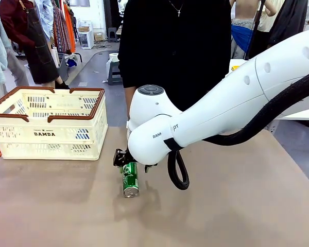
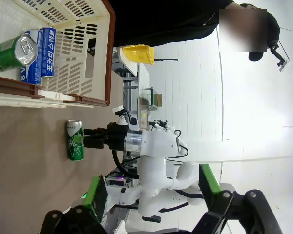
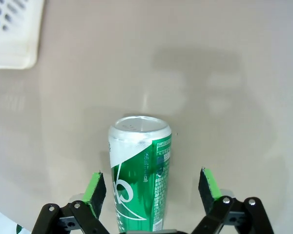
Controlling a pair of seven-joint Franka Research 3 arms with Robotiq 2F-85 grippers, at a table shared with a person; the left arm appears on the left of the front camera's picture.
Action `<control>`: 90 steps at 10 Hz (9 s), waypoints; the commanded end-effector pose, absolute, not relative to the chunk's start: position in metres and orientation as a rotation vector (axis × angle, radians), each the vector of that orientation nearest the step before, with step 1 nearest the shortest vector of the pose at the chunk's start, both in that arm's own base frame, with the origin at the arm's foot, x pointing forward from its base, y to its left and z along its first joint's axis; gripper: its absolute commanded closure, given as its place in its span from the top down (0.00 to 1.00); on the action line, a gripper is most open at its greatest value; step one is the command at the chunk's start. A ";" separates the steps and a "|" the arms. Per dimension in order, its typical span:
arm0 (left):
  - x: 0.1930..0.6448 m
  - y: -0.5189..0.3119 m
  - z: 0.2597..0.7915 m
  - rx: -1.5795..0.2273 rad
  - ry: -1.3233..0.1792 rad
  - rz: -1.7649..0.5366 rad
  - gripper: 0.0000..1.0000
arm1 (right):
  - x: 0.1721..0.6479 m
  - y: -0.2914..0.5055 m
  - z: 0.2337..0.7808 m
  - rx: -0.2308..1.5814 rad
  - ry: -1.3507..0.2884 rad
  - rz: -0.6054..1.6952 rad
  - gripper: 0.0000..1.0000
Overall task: Place the drinks into the Shopping basket.
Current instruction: Pick up one drink and place it into the Shopping basket.
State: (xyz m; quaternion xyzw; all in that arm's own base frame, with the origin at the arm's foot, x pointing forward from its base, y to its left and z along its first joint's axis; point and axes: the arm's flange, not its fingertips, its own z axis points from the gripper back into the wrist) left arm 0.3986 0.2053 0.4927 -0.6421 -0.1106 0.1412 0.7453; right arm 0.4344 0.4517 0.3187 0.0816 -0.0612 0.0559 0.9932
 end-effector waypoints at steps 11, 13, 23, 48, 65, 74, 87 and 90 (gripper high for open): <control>0.395 0.206 0.494 -1.406 -0.241 0.300 1.00 | 0.371 -0.007 0.445 0.883 0.117 0.169 1.00; 0.395 0.206 0.494 -1.406 -0.241 0.300 1.00 | 0.361 -0.059 0.428 1.198 -0.105 0.173 1.00; 0.395 0.206 0.494 -1.406 -0.241 0.300 1.00 | 0.359 -0.089 0.418 1.353 -0.255 0.009 1.00; 0.392 -0.324 0.378 0.040 -0.300 0.097 1.00 | 0.359 -0.089 0.418 1.353 -0.255 0.009 1.00; 0.427 -0.338 0.309 0.043 -0.192 0.018 0.00 | 0.359 -0.089 0.418 1.353 -0.255 0.009 1.00; 0.375 -0.296 0.494 -0.011 -0.190 -0.207 0.00 | 0.359 -0.089 0.418 1.353 -0.255 0.009 1.00; 0.539 -0.127 0.597 -0.061 -0.265 0.055 0.00 | 0.359 -0.089 0.418 1.353 -0.255 0.009 1.00; 0.579 -0.082 0.574 0.081 -0.291 0.073 0.00 | 0.359 -0.089 0.418 1.353 -0.255 0.009 1.00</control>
